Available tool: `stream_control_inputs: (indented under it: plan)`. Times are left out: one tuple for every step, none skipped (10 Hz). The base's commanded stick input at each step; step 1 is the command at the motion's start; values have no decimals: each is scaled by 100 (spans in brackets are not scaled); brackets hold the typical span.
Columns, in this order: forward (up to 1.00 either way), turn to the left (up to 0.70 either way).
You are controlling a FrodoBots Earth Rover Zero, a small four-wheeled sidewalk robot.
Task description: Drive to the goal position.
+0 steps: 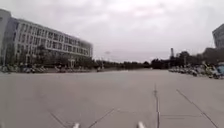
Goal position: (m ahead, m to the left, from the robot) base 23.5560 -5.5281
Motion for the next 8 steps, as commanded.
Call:
stream_control_inputs:
  plan:
    - [85,0]
    - [85,0]
    - [85,0]
    - [85,0]
    - [85,0]
    - [85,0]
    - [85,0]
    - [85,0]
